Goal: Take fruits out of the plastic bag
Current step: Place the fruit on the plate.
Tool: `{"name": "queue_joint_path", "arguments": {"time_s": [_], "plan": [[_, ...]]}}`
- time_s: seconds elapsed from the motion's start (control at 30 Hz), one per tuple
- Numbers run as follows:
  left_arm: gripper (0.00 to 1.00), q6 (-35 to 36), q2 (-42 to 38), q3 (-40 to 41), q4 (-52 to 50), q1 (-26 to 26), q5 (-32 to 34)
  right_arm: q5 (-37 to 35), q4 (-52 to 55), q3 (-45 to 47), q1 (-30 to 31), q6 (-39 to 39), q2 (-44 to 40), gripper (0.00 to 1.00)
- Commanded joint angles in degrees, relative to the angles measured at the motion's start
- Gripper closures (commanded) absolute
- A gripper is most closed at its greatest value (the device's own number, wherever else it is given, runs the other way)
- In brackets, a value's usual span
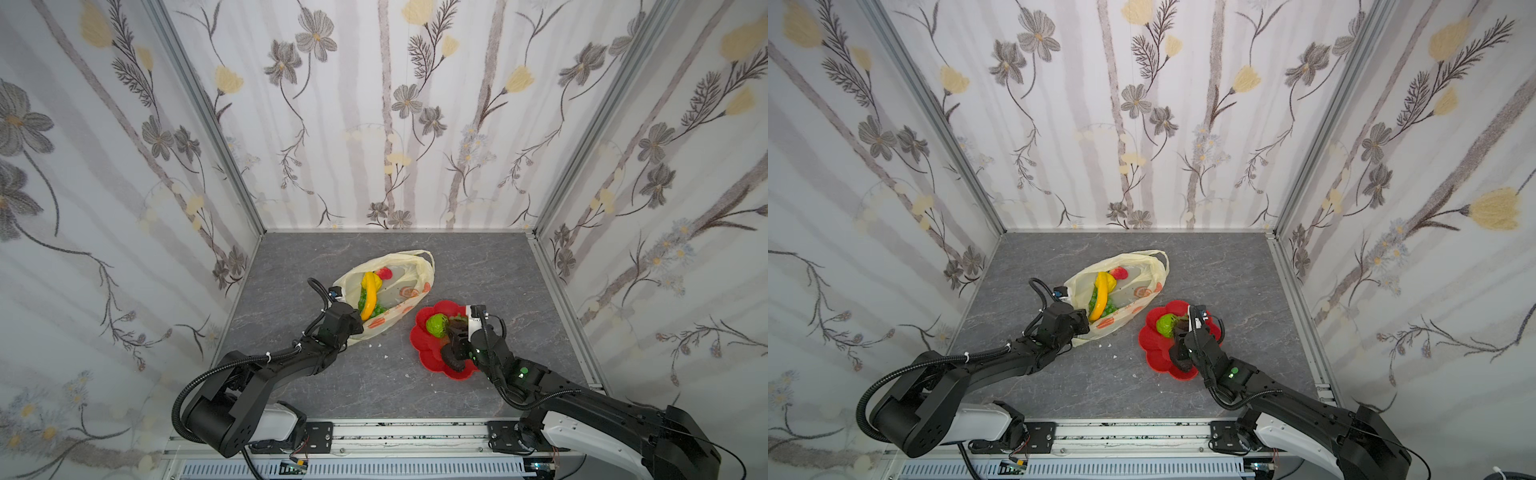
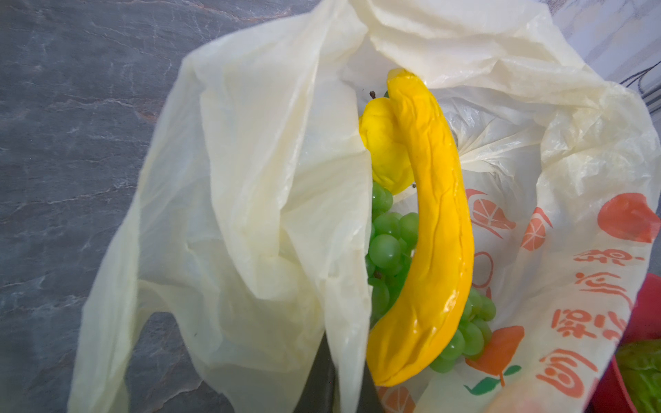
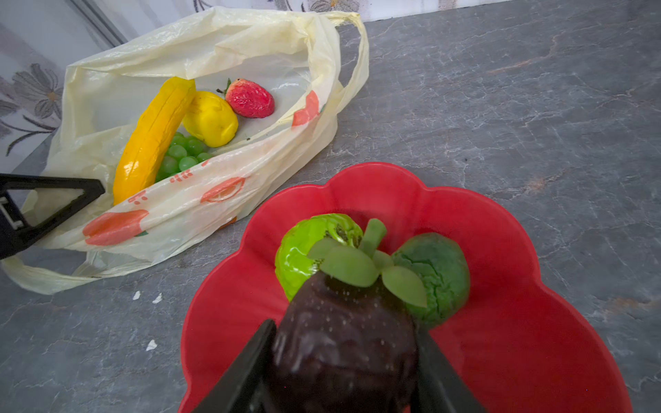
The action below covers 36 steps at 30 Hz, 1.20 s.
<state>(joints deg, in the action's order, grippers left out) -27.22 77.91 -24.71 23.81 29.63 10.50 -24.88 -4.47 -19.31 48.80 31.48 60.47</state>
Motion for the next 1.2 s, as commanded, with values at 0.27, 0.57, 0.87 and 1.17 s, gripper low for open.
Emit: {"name": "queue_joint_path", "arguments": {"time_s": [0.27,0.57,0.87,1.17], "plan": [[0.92,-0.68,-0.72,0.56,2.23,-0.01,1.63,-12.58,-1.53,1.97,0.70,10.48,4.39,0.50],[0.91,-0.64,0.00,0.21,2.40,-0.03,1.10,-17.26,-0.66,1.99,0.68,15.07,5.54,0.49],[0.91,-0.61,-0.19,0.29,2.49,-0.02,1.15,-16.85,0.25,-0.71,-0.38,17.20,12.30,0.48],[0.91,-0.38,-0.78,0.45,2.47,-0.02,1.27,-15.64,0.08,-2.15,-1.26,17.39,17.38,0.42]]}}
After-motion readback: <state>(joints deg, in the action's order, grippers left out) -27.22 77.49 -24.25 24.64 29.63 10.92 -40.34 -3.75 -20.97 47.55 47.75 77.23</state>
